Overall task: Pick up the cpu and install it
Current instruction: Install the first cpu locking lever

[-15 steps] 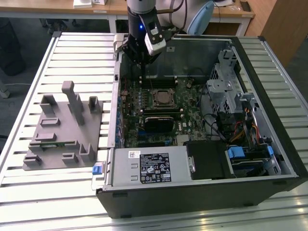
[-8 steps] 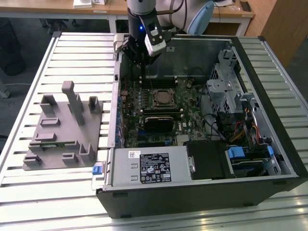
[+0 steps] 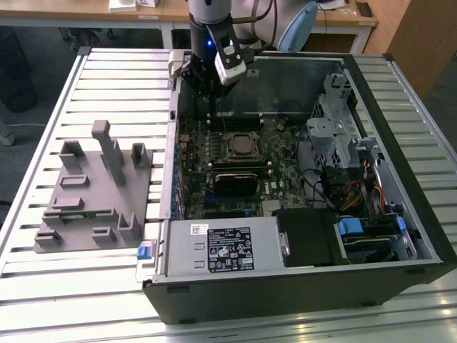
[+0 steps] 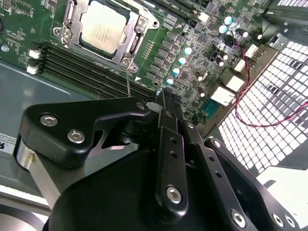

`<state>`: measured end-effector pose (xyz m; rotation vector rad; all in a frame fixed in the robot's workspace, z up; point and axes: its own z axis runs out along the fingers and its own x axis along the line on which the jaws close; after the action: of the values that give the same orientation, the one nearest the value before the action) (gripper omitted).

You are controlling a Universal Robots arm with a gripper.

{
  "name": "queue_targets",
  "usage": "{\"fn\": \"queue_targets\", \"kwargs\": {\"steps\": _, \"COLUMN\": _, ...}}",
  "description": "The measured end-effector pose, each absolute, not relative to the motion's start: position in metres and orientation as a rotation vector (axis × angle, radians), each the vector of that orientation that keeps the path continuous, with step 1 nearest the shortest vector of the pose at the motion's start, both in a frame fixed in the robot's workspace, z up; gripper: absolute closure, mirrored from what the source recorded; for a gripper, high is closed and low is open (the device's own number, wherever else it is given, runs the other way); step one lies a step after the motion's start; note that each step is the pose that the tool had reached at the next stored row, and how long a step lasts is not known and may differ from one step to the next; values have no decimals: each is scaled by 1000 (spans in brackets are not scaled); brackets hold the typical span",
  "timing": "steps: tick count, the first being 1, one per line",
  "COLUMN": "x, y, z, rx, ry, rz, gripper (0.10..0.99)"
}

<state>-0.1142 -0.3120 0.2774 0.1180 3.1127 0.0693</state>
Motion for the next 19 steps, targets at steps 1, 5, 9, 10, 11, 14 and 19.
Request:
{"fn": "queue_targets", "kwargs": {"steps": 1, "x": -114, "y": -312, "z": 277, "rx": 118, "ry": 3113, "rz": 69, "gripper": 980}}
{"fn": "queue_targets", "kwargs": {"steps": 5, "x": -114, "y": -312, "z": 276, "rx": 118, "ry": 3113, "rz": 70, "gripper": 980}}
{"fn": "queue_targets", "kwargs": {"steps": 9, "x": -114, "y": -312, "z": 274, "rx": 118, "ry": 3113, "rz": 69, "gripper": 980}}
{"fn": "queue_targets", "kwargs": {"steps": 10, "x": -114, "y": -312, "z": 273, "rx": 118, "ry": 3113, "rz": 69, "gripper": 980}}
{"fn": "queue_targets", "kwargs": {"steps": 11, "x": -114, "y": -312, "z": 273, "rx": 118, "ry": 3113, "rz": 69, "gripper": 980}}
{"fn": "queue_targets", "kwargs": {"steps": 14, "x": -114, "y": -311, "z": 272, "rx": 118, "ry": 3113, "rz": 69, "gripper": 980}}
{"fn": "queue_targets", "kwargs": {"steps": 19, "x": -114, "y": -305, "z": 271, "rx": 118, "ry": 3113, "rz": 69, "gripper": 980}}
